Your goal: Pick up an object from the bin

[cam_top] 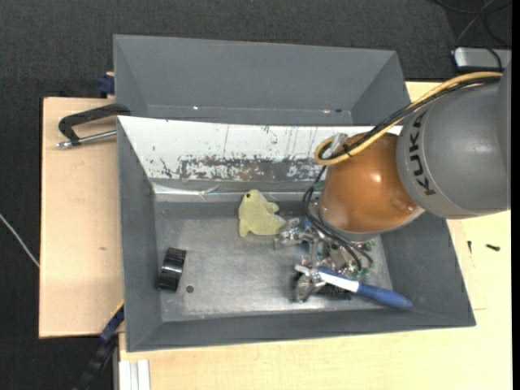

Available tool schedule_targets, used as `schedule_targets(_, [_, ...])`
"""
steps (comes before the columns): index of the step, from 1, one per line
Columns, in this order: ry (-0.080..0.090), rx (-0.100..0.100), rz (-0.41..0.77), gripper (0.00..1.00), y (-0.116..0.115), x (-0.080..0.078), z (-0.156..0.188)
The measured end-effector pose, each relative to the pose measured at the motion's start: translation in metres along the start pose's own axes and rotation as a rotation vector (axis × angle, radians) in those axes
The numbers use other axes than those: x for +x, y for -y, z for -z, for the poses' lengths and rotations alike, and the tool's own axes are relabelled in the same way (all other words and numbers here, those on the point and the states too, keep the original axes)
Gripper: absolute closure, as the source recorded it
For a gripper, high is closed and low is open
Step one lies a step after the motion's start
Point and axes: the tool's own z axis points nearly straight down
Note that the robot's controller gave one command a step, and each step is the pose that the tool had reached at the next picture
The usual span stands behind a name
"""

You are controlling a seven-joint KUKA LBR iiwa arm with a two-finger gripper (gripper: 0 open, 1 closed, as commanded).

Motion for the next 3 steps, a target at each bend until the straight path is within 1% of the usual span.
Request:
schedule_targets(1, [0.006, 0.002, -0.123, 0.0, 0.056, -0.007, 0.0])
schedule_targets(2, [0.005, 0.003, -0.129, 1.0, 0.059, -0.006, 0.001])
schedule_targets(3, [0.001, 0.003, 0.048, 1.0, 0.131, -0.031, 0.158])
